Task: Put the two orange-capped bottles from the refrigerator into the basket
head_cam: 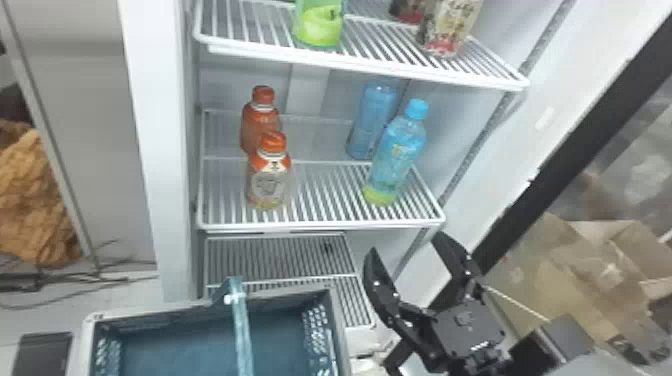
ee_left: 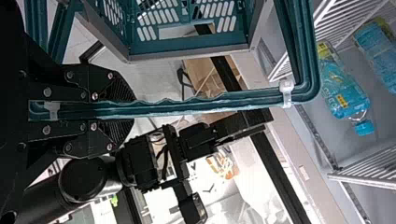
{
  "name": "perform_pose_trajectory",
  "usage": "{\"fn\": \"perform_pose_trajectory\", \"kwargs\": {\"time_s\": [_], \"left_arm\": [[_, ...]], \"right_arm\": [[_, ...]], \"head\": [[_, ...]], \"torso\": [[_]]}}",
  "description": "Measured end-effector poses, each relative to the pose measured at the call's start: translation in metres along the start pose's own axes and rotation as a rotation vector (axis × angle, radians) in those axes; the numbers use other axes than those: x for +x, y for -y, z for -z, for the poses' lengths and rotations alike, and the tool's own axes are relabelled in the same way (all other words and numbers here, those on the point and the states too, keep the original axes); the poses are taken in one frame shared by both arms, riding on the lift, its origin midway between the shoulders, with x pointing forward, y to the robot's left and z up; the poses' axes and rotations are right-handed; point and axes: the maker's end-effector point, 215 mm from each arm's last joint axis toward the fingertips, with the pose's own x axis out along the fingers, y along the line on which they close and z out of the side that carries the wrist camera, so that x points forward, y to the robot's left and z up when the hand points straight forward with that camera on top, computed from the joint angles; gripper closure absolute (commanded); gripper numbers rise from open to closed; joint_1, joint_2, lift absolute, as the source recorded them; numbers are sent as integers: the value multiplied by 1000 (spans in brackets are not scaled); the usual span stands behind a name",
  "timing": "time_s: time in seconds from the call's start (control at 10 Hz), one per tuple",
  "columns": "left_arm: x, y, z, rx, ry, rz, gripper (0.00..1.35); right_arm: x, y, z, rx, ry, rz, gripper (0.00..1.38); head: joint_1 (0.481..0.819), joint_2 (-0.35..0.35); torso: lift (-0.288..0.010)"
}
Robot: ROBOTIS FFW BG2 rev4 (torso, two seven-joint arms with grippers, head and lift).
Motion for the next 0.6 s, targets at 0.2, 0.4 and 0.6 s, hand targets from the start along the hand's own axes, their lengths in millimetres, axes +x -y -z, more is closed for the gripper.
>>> {"fn": "perform_pose_trajectory", "kwargs": {"time_s": [0.2, 0.4, 0.6], "left_arm": [[0, 0, 0, 0, 0, 1, 1194], [0, 0, 0, 0, 0, 1, 1194], [0, 0, -1, -1, 4, -1, 1194]], "right_arm": [[0, 0, 0, 4, 0, 0, 108], [0, 0, 1, 13, 1, 1, 108], [0, 0, 1, 15, -4, 3, 108]], "head": [[695, -350], [695, -350], [695, -350]], "torso": [[-288], [-288], [-288]]}}
